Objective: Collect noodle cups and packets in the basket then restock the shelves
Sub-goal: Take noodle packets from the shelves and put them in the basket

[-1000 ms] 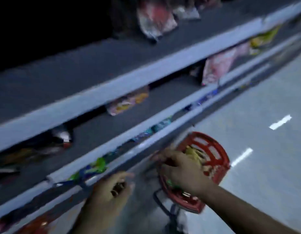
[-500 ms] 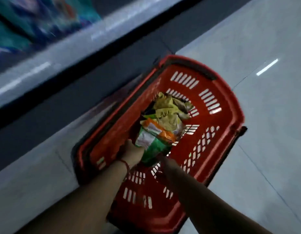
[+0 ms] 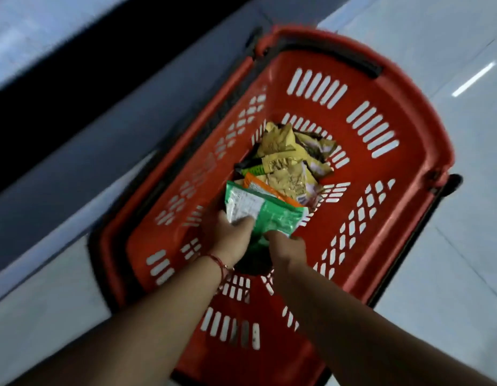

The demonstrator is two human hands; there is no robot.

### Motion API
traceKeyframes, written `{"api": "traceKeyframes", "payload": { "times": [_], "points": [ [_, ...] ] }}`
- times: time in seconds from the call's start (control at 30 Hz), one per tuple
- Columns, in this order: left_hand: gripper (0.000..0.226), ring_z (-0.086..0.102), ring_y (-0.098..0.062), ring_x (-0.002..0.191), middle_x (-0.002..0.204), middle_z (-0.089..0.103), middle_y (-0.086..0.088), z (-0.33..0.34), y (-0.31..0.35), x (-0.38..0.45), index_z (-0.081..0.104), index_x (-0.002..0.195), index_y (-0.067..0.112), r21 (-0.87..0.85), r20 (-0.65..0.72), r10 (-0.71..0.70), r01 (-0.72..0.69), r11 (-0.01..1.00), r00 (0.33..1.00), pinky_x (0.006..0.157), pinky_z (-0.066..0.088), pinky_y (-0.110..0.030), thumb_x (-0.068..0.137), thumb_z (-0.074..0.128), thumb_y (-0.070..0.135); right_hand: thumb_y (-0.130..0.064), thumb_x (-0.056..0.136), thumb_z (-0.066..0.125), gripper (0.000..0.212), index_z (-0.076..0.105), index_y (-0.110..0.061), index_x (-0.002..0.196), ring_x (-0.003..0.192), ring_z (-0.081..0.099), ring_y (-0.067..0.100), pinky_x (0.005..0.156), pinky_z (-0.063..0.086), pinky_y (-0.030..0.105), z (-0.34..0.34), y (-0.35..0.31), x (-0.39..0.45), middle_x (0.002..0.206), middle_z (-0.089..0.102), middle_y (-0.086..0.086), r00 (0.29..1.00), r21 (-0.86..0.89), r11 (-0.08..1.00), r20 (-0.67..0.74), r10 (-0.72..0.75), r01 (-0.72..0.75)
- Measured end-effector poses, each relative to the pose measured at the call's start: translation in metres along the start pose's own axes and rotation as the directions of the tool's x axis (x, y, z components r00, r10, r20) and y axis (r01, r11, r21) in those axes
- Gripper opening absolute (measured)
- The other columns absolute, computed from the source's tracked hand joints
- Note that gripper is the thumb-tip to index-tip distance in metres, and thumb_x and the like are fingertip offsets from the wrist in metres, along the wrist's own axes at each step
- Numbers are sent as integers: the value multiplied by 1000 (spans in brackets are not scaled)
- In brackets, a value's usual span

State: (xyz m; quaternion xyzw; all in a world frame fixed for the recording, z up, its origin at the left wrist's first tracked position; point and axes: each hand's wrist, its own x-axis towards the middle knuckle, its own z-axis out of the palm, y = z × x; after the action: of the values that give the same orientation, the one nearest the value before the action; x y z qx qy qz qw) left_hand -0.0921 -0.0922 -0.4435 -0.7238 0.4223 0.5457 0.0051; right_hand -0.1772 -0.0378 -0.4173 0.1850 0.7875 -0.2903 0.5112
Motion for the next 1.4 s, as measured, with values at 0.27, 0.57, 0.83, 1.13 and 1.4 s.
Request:
{"api": "traceKeyframes", "payload": {
  "times": [0.27, 0.57, 0.83, 1.13, 1.4],
  "points": [
    [69, 58, -10, 114, 130, 57, 9, -140, 95, -226, 29, 146, 28, -207, -202, 332, -372, 905, 921, 90, 48, -29, 88, 65, 26, -2, 84, 68, 31, 55, -24, 102, 89, 70, 21, 79, 58, 38, -65, -95, -244, 102, 71, 7, 765, 81, 802, 257, -591, 592],
    [98, 54, -20, 127, 152, 40, 15, -378, 162, -509, -14, 139, 68, -35, -449, 633, -721, 692, 630, 96, 51, -43, 79, 63, 54, -28, 74, 75, 58, 51, -48, 123, 119, 55, 10, 95, 54, 39, -98, -135, -594, 127, 52, -7, 259, 138, 369, 494, -830, 919],
    [108, 42, 4, 129, 148, 26, 38, -573, 181, -695, -21, 126, 76, 255, -689, 670, -773, 581, 277, 91, 43, -22, 60, 65, 70, -9, 82, 70, 75, 39, -52, 134, 120, 56, 3, 96, 50, 29, -74, -120, -837, 127, 58, -23, -367, 443, -124, 519, -772, 888],
    [100, 15, 27, 129, 140, 9, 50, -770, 108, -885, -2, 135, 75, 567, -778, 602, -614, 549, -180, 108, 24, -20, 76, 74, 47, -38, 93, 61, 61, 22, -63, 133, 118, 44, -17, 91, 38, 10, -17, -53, -1093, 131, 43, -42, -763, 669, -395, 437, -476, 629],
    [99, 41, -17, 134, 159, 22, 6, -919, 48, -932, -4, 143, 63, 504, -851, 515, -439, 744, -104, 93, 35, -29, 81, 71, 50, -38, 88, 67, 66, 28, -38, 141, 111, 61, 10, 92, 51, 35, 91, 1, -1229, 128, 60, -14, -794, 606, -513, 483, -369, 607]
  ]
}}
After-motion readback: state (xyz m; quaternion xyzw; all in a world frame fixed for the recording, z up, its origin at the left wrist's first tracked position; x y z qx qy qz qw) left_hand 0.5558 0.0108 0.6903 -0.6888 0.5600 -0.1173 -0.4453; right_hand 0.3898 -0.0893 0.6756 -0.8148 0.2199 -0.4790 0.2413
